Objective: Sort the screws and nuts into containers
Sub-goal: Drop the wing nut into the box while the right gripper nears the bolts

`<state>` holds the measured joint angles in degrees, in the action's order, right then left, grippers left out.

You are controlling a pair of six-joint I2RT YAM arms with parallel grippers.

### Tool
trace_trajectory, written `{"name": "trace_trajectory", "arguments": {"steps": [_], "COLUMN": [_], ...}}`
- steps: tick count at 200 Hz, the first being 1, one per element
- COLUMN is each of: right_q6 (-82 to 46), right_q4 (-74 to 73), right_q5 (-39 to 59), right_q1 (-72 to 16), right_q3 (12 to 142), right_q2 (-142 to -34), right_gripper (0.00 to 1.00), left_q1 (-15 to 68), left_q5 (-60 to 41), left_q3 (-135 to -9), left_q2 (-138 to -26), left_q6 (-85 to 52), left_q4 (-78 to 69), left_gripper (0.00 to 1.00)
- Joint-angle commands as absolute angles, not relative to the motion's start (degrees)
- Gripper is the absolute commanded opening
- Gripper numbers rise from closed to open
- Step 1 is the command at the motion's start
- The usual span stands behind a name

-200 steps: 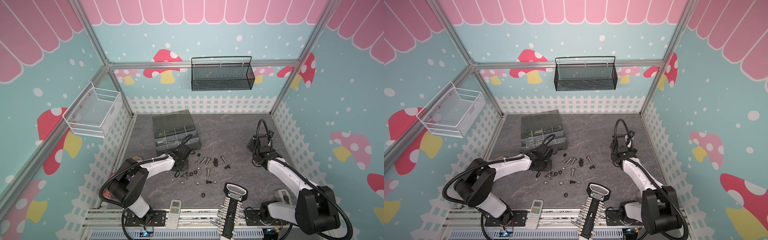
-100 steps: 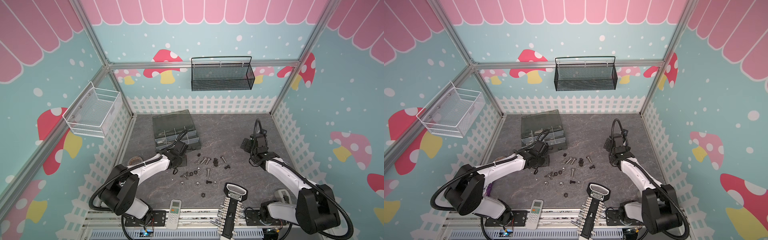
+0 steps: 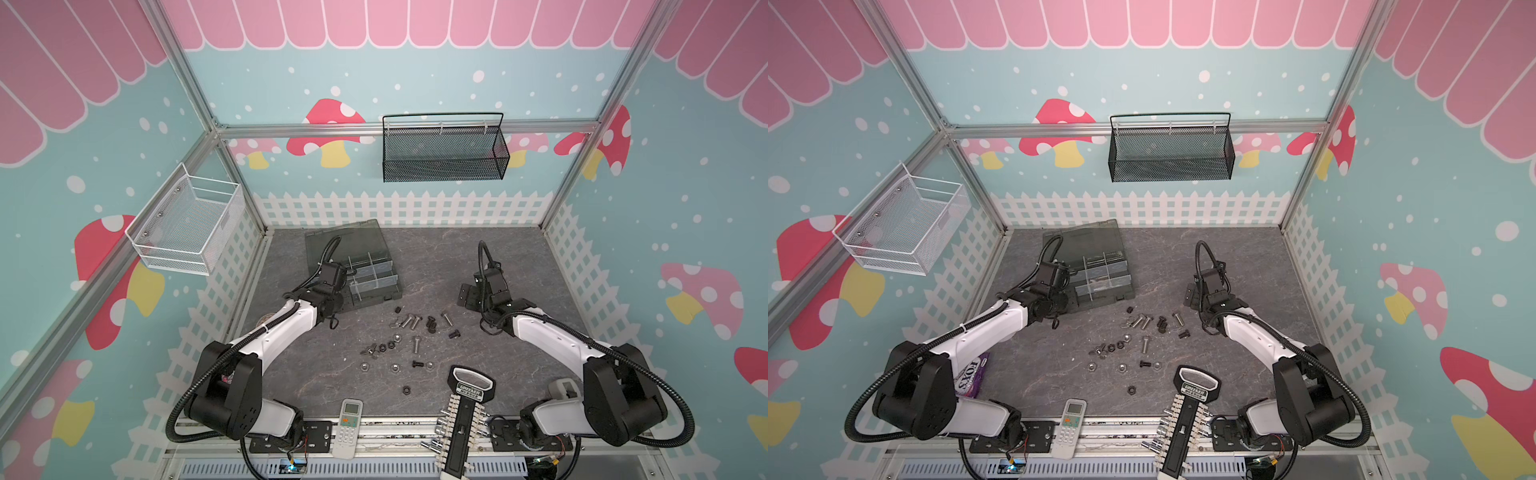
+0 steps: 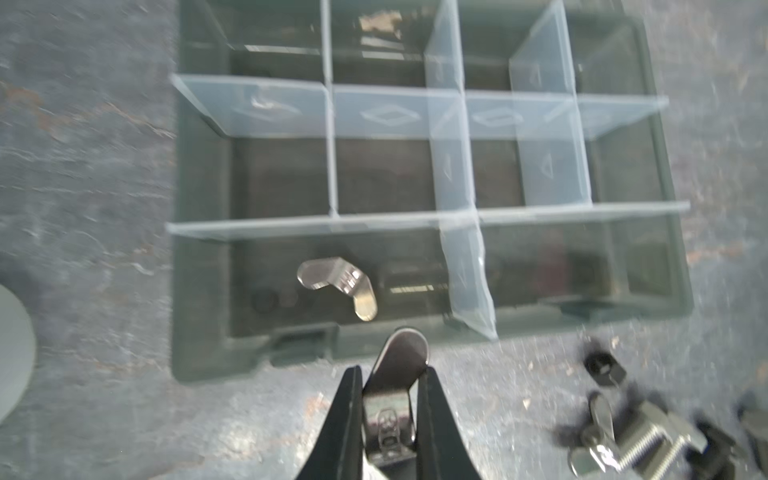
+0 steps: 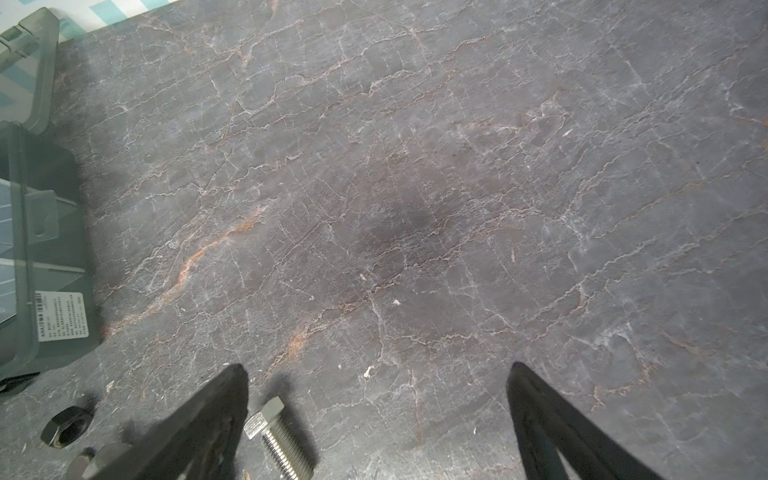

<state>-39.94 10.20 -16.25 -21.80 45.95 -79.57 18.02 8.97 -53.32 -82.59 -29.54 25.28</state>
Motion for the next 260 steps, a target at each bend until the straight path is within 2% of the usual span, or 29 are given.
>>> {"name": "trace_trajectory", "arguments": {"steps": [1,88,163,208,260], "right_q6": [-41.44,-42.23,-42.28,-42.31,-42.49], "right_q4": [11.51,11.24,10.93,10.92,10.97], "right_q5": [-17.15,-18.42,-18.28,-18.42,-18.74], "right_q1": [-22.15,-22.19,-22.23,-22.24,-22.23], "right_q3": [47.34,47.23,47.62,47.82,48.05], "right_q2": [-79.37,-79.73,-80.68,-80.55,-80.33], "right_gripper": [0.98,0.98,0.98,0.98,0.98], "left_q1": [16.15,14.5,14.5,14.5,14.55], "left_q5": [9.04,1.61,1.58,1.03,0.51], "left_q3": [-55.5,-59.31,-59.19,-58.39,-57.02], "left_q2": [-84.01,-92.97,-95.86,-94.99,-90.71], "left_q6": [-28.92,-28.15,-27.59,-28.02,-27.86], "left_q4": [23.24,18.83,18.72,18.77,19.68], "left_gripper": [0.03,0.05,0.15,0.34,0.35]}}
